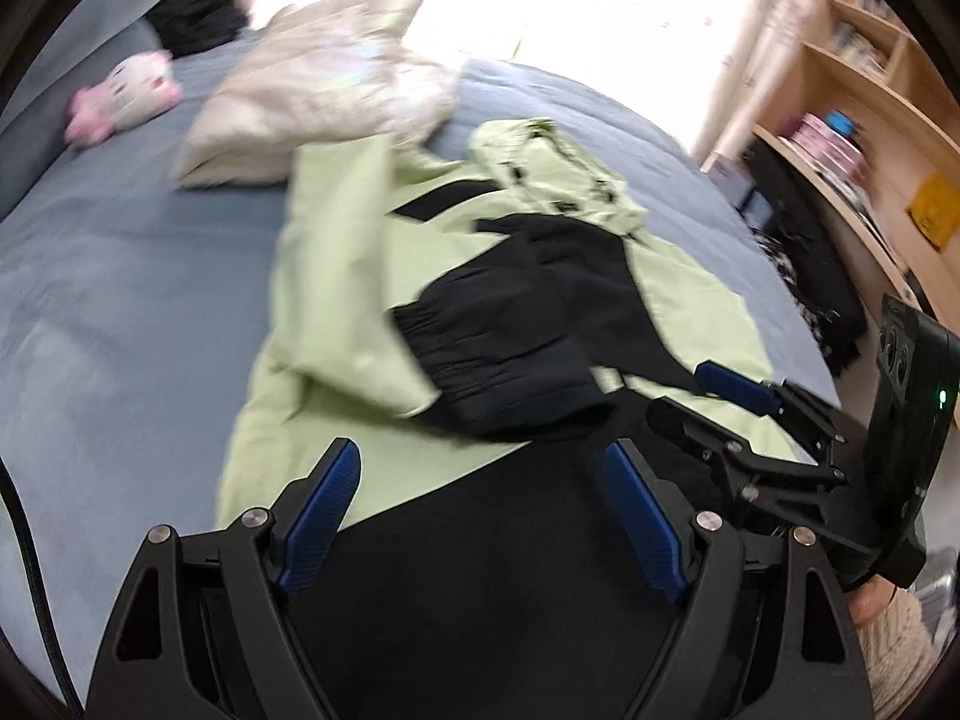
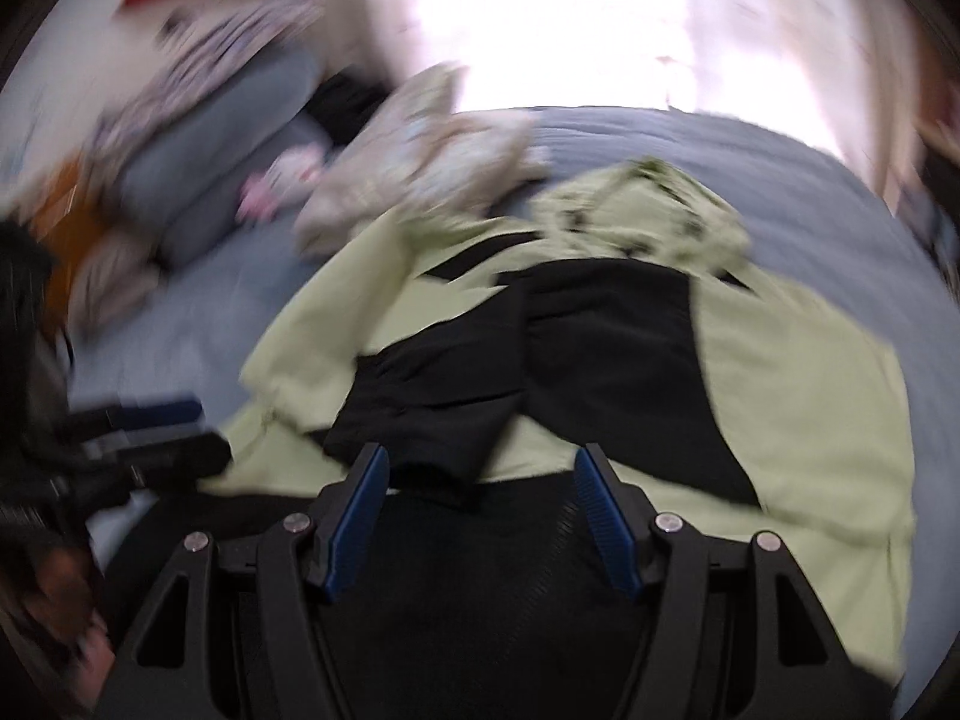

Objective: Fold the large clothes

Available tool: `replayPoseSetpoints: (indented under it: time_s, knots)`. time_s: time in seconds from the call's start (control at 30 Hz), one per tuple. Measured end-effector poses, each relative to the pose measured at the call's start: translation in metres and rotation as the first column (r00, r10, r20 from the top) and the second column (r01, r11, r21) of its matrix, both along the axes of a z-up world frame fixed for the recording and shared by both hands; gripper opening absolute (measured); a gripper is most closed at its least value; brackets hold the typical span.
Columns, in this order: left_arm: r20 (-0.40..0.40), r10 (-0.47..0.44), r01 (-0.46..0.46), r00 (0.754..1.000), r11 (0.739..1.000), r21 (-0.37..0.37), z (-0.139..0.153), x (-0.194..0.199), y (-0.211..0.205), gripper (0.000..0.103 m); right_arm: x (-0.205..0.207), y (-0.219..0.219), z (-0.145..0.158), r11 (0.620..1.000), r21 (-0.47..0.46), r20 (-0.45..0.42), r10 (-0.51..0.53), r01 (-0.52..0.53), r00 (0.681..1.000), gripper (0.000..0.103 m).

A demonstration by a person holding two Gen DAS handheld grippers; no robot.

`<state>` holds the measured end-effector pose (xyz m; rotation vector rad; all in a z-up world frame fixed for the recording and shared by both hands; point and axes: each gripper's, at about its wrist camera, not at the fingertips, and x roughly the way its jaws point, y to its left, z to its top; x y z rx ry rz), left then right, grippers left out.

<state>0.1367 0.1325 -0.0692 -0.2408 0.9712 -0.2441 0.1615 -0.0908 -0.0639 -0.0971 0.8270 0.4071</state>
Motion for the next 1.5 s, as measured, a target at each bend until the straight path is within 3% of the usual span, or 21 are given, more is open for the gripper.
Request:
replayPoseSetpoints:
  time_s: [0.17,0.4,0.47,0.5,0.53,0.63,0.67,0.73,0.8,0.87,0.9,0.97,1.0,1.03,1.07,1.1,1.17,1.2,1.27,1.4,1.5]
  knots:
    - [-0.05,0.063,-0.063,0.997,0.998,0.0,-0.02,-0.002,0.028,0.082,0.005,0.039,-0.02,0.972,-0.152,-0.007,0.181,-0.18,0.983,0.064]
    - [-0.073,0.085,-0.087,0.994,0.996,-0.027,-0.033,0.002,0.04,0.082,0.021,0.078,-0.053,0.859,-0.403,-0.059,0.321,-0.316,0.945,0.064]
    - [-0.079,0.086,-0.089,0.993,0.996,-0.029,-0.035,0.002,0.041,0.082,0.025,0.089,-0.063,0.809,-0.493,-0.057,0.336,-0.319,0.94,0.05]
    - [-0.082,0.087,-0.09,0.993,0.995,-0.03,-0.036,0.002,0.042,0.082,0.027,0.094,-0.069,0.781,-0.533,-0.064,0.346,-0.325,0.936,0.027]
    - [-0.087,0.089,-0.093,0.992,0.995,-0.034,-0.037,0.002,0.042,0.082,0.03,0.097,-0.073,0.76,-0.558,-0.081,0.349,-0.332,0.934,0.013]
    - [-0.092,0.094,-0.097,0.991,0.995,-0.037,-0.038,0.002,0.042,0.082,0.035,0.105,-0.065,0.748,-0.586,-0.045,0.353,-0.31,0.935,0.005]
    - [-0.089,0.092,-0.096,0.992,0.995,-0.035,-0.038,0.002,0.041,0.082,0.034,0.106,-0.053,0.762,-0.577,-0.01,0.353,-0.294,0.935,0.005]
    - [-0.079,0.089,-0.091,0.993,0.995,-0.028,-0.035,0.001,0.038,0.082,0.034,0.102,-0.016,0.829,-0.5,0.086,0.334,-0.25,0.939,0.005]
    - [-0.065,0.084,-0.086,0.994,0.996,-0.022,-0.031,0.0,0.035,0.082,0.041,0.077,0.036,0.932,-0.338,0.209,0.21,-0.131,0.955,0.005]
    - [-0.055,0.077,-0.078,0.995,0.997,-0.015,-0.028,0.0,0.032,0.082,0.05,0.042,0.068,0.989,-0.151,0.263,0.046,-0.006,0.964,0.005]
    - [-0.053,0.074,-0.075,0.996,0.997,-0.013,-0.028,0.0,0.03,0.082,0.053,0.012,0.081,0.997,-0.014,0.258,-0.068,0.074,0.964,0.005]
    - [-0.056,0.066,-0.066,0.996,0.998,-0.007,-0.028,0.0,0.027,0.082,0.061,-0.051,0.077,0.951,0.188,0.14,-0.272,0.244,0.952,0.008]
    - [-0.061,0.061,-0.061,0.996,0.998,-0.003,-0.029,0.001,0.025,0.082,0.065,-0.072,0.065,0.923,0.223,0.064,-0.335,0.313,0.94,0.012]
    - [-0.067,0.056,-0.056,0.996,0.998,0.003,-0.03,0.002,0.023,0.082,0.071,-0.093,0.046,0.899,0.228,-0.047,-0.374,0.374,0.926,0.027]
    - [-0.071,0.051,-0.051,0.996,0.999,0.007,-0.03,0.004,0.022,0.082,0.075,-0.11,0.022,0.886,0.203,-0.159,-0.391,0.418,0.907,0.033]
    - [-0.073,0.046,-0.046,0.996,0.999,0.009,-0.029,0.007,0.022,0.082,0.075,-0.128,-0.01,0.873,0.149,-0.289,-0.411,0.465,0.864,0.037]
    - [-0.071,0.037,-0.036,0.997,0.999,0.024,-0.026,0.015,0.022,0.082,0.066,-0.146,-0.045,0.867,0.1,-0.405,-0.412,0.487,0.816,0.037]
    - [-0.068,0.034,-0.032,0.997,0.999,0.036,-0.024,0.02,0.024,0.082,0.059,-0.156,-0.056,0.865,0.095,-0.437,-0.409,0.493,0.801,0.037]
    - [-0.064,0.029,-0.024,0.998,0.997,0.073,-0.021,0.037,0.027,0.082,0.049,-0.174,-0.061,0.857,0.125,-0.447,-0.401,0.5,0.799,0.037]
    - [-0.069,0.033,-0.026,0.997,0.995,0.1,-0.024,0.085,0.042,0.082,0.062,-0.201,-0.045,0.821,0.212,-0.426,-0.411,0.531,0.806,0.054]
    - [-0.093,0.03,-0.022,0.995,0.996,0.085,-0.036,0.128,0.056,0.082,0.088,-0.209,-0.041,0.826,0.228,-0.387,-0.409,0.515,0.827,0.062]
